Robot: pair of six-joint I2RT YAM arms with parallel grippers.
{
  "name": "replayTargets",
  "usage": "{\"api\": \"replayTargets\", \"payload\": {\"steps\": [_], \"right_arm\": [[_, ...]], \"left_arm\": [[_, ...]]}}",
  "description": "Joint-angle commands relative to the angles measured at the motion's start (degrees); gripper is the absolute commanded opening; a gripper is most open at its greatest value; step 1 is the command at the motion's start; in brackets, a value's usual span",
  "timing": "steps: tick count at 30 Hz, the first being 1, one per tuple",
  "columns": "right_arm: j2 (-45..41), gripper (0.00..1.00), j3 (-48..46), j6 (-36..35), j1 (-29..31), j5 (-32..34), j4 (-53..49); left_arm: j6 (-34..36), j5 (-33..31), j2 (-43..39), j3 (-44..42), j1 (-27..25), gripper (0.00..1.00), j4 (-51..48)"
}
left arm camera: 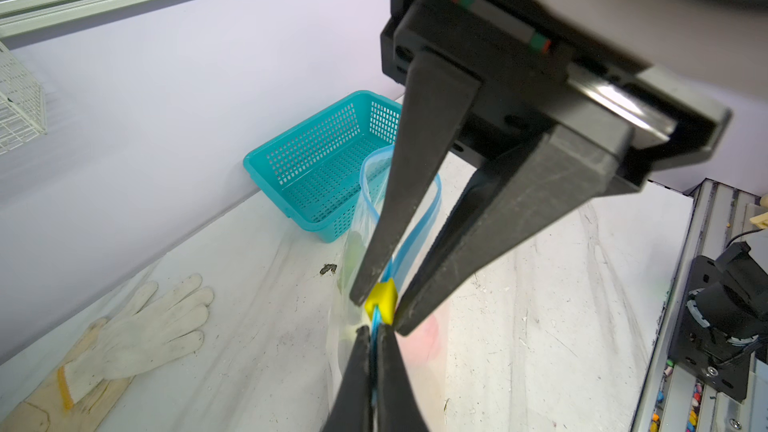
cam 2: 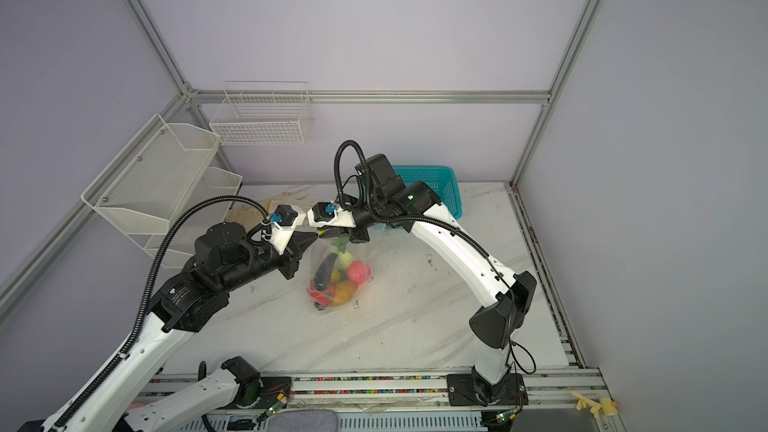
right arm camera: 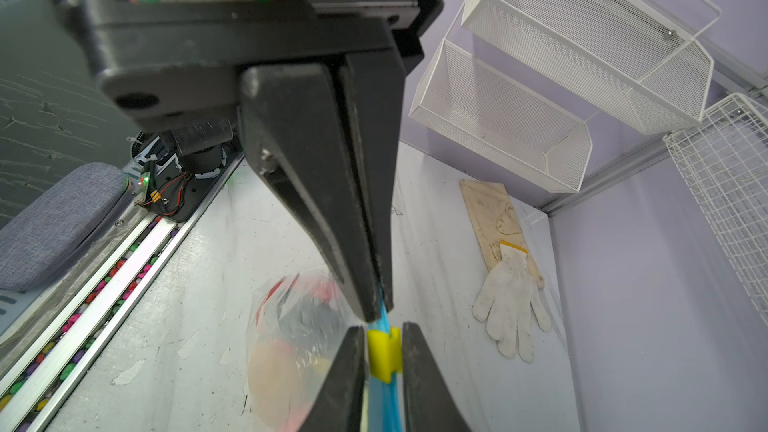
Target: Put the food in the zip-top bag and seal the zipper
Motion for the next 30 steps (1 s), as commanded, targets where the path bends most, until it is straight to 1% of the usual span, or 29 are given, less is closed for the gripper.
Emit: {"api": "replayTargets", "payload": {"steps": [1, 5, 17, 19, 22, 30], "right_arm": [[1.3, 0.25, 1.3, 0.0, 0.9, -0.5, -1.4], [1.7, 0.24, 2.3, -0.1, 1.0, -0.4, -2.1], [-0.2, 0.09, 1.3, 0.0, 1.1, 0.5, -1.9], [-0.4, 0.08, 1.3, 0.0, 1.1, 0.8, -2.1], [-0.5, 0.08, 1.3, 0.3, 1.1, 1.3, -2.4], [-0.3, 0.07, 0.7, 1.6, 1.1, 5.2, -2.5]], "left_arm": [[2.1, -0.7, -1.0, -1.3, -0.2, 0.0, 2.7], [2.0, -0.7, -1.1, -1.4, -0.2, 0.0, 2.7], [2.6, -2.5, -1.5, -2.2, -0.2, 0.0, 1.9], [2.6, -3.3, -1.7, -2.5, -0.3, 0.0, 1.6], [2.7, -5.2, -2.1, -3.1, -0.2, 0.0, 1.1], [2.9, -13.2, -2.1, -4.0, -0.2, 0.0, -0.2]]}}
